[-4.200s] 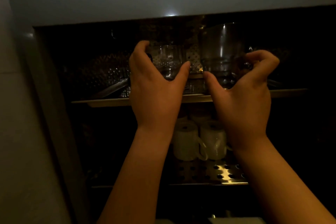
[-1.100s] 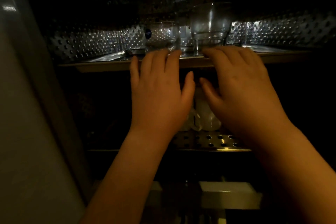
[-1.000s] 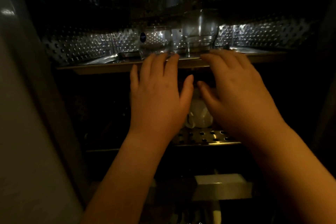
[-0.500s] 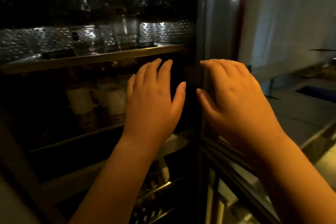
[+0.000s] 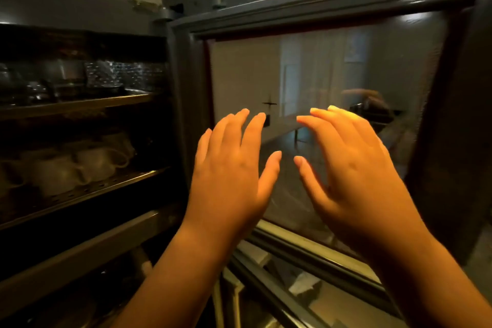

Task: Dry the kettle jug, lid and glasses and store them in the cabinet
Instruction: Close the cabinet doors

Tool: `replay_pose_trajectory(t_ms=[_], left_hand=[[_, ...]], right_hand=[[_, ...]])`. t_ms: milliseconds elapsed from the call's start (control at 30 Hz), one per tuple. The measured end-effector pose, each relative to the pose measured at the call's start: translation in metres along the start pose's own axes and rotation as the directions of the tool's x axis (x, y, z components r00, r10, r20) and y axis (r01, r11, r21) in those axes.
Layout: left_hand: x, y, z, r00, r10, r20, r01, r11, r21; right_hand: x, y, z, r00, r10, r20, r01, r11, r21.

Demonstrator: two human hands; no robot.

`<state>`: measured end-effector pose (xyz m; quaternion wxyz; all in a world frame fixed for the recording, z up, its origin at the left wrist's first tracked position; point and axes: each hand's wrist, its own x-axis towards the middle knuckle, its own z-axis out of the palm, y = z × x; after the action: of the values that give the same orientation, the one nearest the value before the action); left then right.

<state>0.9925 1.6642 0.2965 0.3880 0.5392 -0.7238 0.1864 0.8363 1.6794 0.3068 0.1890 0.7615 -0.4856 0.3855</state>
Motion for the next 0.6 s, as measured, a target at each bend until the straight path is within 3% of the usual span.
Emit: replay_pose_trajectory(t_ms=[200,600], left_hand=[[-0.001,0.062,0.007,0.990,0.143,-0.006,-0.143,0.990,-0.004],[0.010,0.139,0.030,0.931,0.363,0.020,-0.363,0.932,-0.018]], right_hand=[[-0.029,0.050,-0.041,0.993,0.061,-0.104,-0.066,0.997,-0.042],[-0.061,0.105,-0.064,0.977,0.121,-0.175,-0.129,0.991,-0.036]])
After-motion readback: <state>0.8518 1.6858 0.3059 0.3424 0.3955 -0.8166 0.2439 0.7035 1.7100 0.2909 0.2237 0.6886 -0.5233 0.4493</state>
